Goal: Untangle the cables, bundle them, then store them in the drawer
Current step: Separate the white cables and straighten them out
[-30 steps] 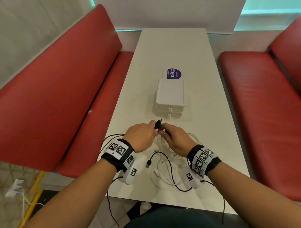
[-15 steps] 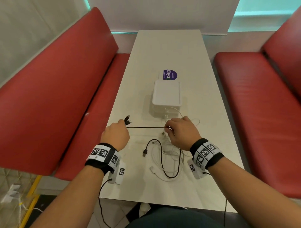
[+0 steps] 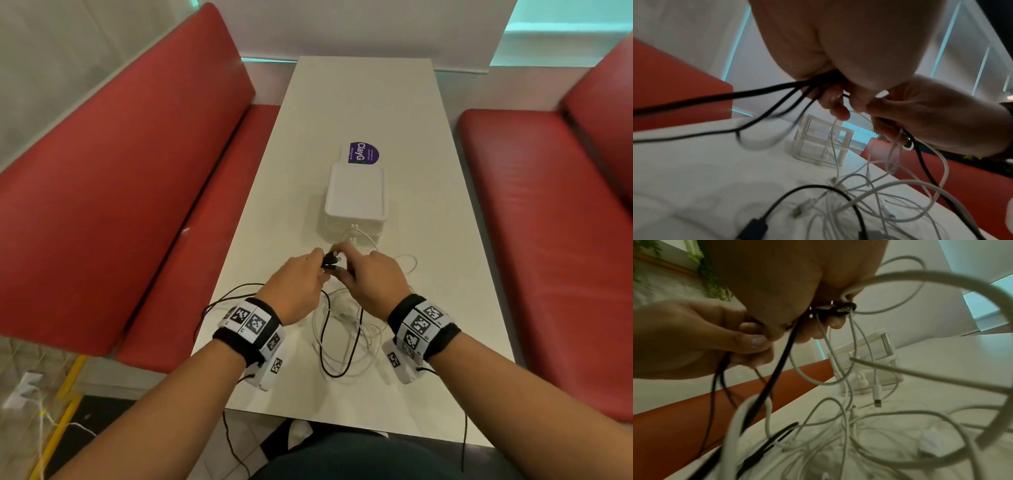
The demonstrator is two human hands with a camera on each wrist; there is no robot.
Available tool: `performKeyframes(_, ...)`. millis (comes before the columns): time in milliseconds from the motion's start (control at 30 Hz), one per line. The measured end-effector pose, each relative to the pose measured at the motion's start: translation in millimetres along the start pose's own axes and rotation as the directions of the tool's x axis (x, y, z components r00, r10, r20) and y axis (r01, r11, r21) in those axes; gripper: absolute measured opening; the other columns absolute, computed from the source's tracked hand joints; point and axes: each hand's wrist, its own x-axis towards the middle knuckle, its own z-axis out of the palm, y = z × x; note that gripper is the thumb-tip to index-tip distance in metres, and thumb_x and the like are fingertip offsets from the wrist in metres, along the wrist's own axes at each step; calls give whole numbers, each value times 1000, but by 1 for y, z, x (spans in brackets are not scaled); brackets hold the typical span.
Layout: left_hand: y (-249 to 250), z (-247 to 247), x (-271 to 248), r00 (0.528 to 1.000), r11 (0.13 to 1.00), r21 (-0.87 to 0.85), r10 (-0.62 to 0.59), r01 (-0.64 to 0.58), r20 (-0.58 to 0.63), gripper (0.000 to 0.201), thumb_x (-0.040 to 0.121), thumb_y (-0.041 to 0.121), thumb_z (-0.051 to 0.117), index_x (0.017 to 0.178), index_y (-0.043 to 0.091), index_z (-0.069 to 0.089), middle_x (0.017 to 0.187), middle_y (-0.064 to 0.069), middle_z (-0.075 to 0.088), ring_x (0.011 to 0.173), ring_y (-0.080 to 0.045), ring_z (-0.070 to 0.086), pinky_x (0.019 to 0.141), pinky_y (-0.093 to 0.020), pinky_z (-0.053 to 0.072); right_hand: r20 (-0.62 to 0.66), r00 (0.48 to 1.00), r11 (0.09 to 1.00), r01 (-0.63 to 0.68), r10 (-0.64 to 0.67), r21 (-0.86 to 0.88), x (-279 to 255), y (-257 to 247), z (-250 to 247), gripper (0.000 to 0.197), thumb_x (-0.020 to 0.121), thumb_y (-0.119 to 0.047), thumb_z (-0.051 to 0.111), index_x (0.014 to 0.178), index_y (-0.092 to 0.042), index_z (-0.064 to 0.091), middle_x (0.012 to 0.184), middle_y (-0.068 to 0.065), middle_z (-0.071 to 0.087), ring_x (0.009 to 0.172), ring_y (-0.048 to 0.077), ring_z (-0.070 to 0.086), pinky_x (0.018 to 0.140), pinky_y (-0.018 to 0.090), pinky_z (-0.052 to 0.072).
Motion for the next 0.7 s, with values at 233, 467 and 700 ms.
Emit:
performKeyframes(233, -6, -14, 2, 992, 999, -45, -6, 0, -127, 20, 98, 38, 55, 94, 19, 49, 67, 8, 55, 73, -25, 60, 67, -40, 50, 16, 997, 995, 81, -81, 50, -6, 8, 4, 11, 95, -18, 60, 100, -23, 69, 89, -9, 57, 89, 18, 53, 86, 40, 39)
performKeyframes(467, -14, -22, 2, 945, 998, 5, -62, 67, -322, 22, 100, 36, 57, 96, 15, 54, 71, 8, 59, 77, -32, 64, 63, -40, 49, 1, 990, 975, -136, 138, 174, -8, 10, -7, 26, 77, -9, 59, 97, -25, 57, 94, -11, 52, 98, 17, 44, 87, 42, 41)
performKeyframes(700, -31, -14, 3, 970, 987, 132, -53, 87, -238, 5, 100, 19, 43, 103, 22, 46, 99, 8, 74, 81, -31, 68, 66, -46, 54, -137, 986, 873, -13, 91, 488, -13, 13, -14, 39, 73, -36, 90, 92, -20, 60, 96, -6, 58, 87, 14, 60, 77, 26, 57)
